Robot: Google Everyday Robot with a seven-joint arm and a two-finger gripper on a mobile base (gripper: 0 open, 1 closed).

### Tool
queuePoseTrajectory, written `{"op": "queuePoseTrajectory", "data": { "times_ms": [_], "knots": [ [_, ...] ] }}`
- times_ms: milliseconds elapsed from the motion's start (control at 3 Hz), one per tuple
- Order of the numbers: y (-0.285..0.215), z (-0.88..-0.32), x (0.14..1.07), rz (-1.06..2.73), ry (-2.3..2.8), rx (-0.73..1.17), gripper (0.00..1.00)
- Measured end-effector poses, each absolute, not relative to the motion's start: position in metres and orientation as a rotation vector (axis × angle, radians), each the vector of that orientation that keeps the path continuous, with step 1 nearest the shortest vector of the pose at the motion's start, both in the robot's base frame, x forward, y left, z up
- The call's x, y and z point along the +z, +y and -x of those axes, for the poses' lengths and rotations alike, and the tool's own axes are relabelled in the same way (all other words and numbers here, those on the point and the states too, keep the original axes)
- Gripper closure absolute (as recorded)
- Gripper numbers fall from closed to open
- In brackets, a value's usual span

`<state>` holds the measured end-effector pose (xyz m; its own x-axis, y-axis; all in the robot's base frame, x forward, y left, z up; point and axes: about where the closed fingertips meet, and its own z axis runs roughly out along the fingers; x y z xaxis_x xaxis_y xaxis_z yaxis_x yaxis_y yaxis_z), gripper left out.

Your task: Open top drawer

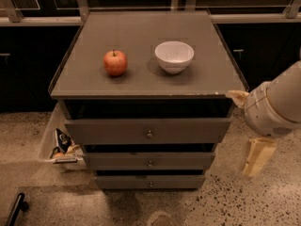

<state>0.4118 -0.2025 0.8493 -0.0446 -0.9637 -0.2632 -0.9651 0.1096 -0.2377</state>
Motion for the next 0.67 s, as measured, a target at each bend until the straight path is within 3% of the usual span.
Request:
{"op": "queuePoseTrajectory", "data": {
  "times_ms": [667],
  "knots": [
    [-0.181,-0.425,0.806,2.006,1.780,0.022,0.00]
  ]
}}
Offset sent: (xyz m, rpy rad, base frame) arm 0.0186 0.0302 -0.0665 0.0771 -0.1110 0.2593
